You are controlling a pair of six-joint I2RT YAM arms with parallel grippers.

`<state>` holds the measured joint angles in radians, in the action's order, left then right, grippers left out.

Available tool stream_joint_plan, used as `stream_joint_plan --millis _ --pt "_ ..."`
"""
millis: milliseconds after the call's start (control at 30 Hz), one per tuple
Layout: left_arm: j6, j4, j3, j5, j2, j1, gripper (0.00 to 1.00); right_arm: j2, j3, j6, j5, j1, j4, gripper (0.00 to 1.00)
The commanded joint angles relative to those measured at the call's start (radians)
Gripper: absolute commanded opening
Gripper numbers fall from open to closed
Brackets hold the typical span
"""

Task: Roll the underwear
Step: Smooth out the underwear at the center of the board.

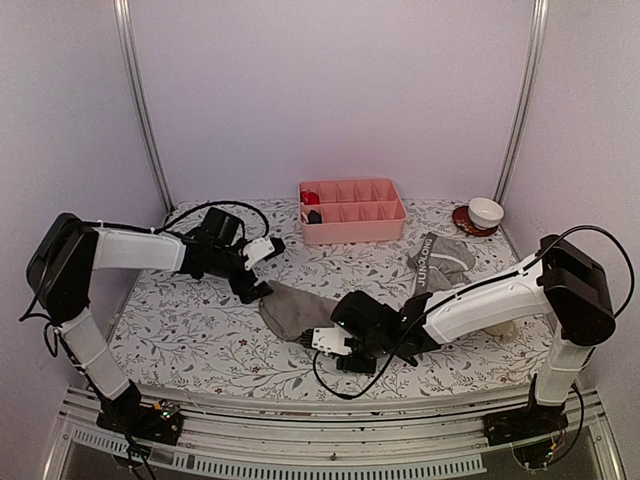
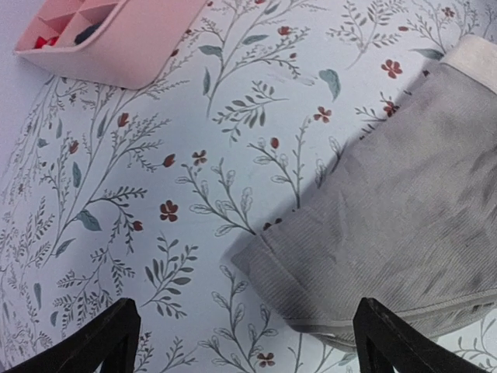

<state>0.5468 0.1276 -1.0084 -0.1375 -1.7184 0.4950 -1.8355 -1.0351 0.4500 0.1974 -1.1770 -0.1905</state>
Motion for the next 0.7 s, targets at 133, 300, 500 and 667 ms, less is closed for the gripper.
stream_joint_plan --millis 133,300,500,667 --pt "0.08 0.009 0.061 -0.012 -0.013 0.082 0.99 0.073 0.036 -0.058 0.008 0.024 0.081 0.48" --pt "0.085 0.006 0.069 -0.014 -0.033 0.084 0.98 0.057 0.03 -0.066 -0.009 0.041 0.092 0.42" --pt "0.085 -0.002 0.075 -0.018 -0.048 0.085 0.98 0.022 0.014 -0.067 -0.016 0.055 0.087 0.35" --pt "0.08 -0.008 0.073 -0.016 -0.063 0.085 0.98 0.028 0.014 -0.064 -0.079 0.056 0.088 0.35"
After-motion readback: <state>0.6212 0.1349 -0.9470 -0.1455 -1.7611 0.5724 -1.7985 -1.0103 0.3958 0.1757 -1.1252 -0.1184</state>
